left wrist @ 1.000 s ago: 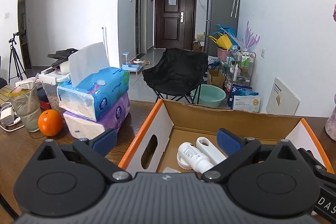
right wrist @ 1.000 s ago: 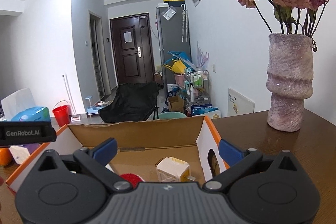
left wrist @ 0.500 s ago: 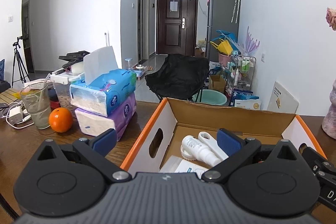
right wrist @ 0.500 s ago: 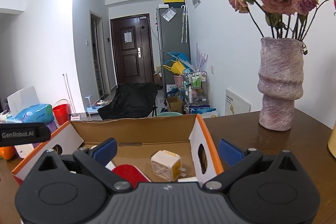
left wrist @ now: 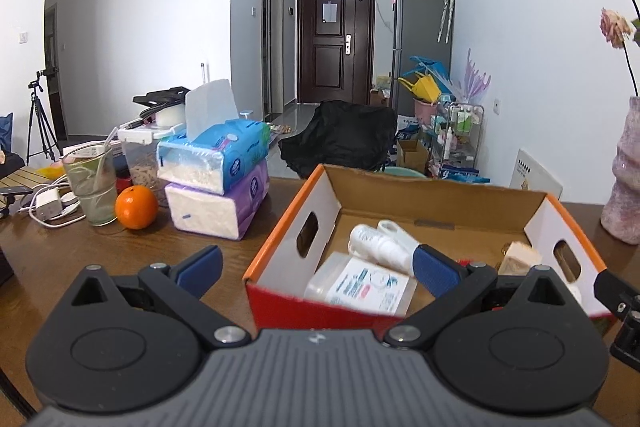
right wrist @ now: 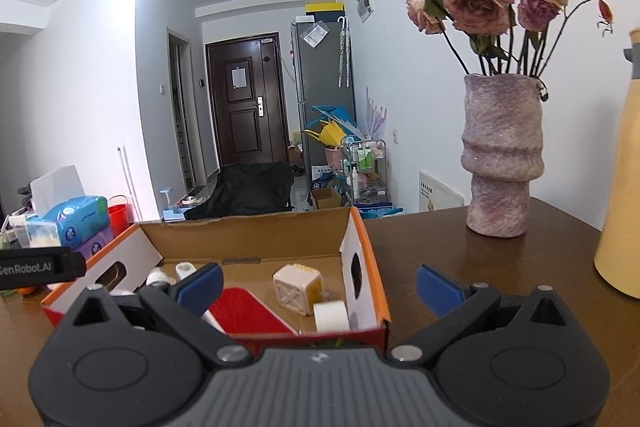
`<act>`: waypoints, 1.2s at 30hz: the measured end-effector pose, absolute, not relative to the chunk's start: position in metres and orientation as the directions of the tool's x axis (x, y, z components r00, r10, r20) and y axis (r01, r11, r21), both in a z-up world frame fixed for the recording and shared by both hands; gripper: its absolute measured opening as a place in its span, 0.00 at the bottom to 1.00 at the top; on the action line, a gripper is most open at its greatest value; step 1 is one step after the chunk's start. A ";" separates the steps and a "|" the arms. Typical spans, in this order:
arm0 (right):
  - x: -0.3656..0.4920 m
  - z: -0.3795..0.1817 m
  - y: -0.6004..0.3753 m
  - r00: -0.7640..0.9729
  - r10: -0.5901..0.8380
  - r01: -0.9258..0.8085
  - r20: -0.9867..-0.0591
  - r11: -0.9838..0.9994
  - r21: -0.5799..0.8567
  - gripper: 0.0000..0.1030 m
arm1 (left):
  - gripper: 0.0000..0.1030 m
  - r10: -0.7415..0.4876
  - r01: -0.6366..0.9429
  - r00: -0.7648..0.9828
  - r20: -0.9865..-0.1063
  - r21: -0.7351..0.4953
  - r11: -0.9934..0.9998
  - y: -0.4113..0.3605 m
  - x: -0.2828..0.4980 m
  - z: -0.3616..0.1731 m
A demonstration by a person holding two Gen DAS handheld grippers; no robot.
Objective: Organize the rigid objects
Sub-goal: 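Withdraw both tools from the box toward the caps and green spray bottle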
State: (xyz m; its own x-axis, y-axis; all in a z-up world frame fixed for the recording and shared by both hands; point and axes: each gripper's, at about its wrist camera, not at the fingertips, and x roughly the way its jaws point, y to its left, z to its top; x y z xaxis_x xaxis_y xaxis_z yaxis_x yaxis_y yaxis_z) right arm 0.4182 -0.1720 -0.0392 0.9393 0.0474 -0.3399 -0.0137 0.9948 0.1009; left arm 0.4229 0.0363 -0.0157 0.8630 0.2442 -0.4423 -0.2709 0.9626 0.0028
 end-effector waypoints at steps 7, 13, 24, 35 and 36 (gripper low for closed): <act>0.393 -0.043 -0.178 0.941 0.027 0.001 -0.338 0.997 0.083 1.00 | 1.00 0.236 -0.266 0.859 -0.454 -0.003 0.964 0.033 0.397 -0.020; 0.373 -0.049 -0.182 0.938 0.003 0.020 -0.347 0.998 0.064 1.00 | 1.00 0.234 -0.260 0.853 -0.466 0.007 0.965 0.026 0.378 -0.024; 0.340 -0.056 -0.203 0.932 -0.017 0.048 -0.363 0.996 0.077 1.00 | 1.00 0.227 -0.251 0.840 -0.493 0.019 0.968 0.016 0.349 -0.033; 0.307 -0.069 -0.232 0.937 -0.059 0.096 -0.344 0.991 0.092 1.00 | 1.00 0.222 -0.240 0.819 -0.530 0.036 0.970 0.014 0.330 -0.048; 0.305 -0.070 -0.234 0.934 -0.064 0.100 -0.351 0.991 0.087 1.00 | 1.00 0.222 -0.239 0.817 -0.533 0.037 0.970 0.013 0.328 -0.050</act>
State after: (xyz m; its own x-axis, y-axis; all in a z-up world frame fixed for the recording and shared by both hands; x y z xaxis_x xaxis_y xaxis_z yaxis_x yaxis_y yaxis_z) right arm 0.3052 -0.2340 -0.0704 0.9342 -0.0636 -0.3511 0.1002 0.9912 0.0869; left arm 0.3278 0.0133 -0.0499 0.8169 0.2217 -0.5325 -0.2391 0.9703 0.0372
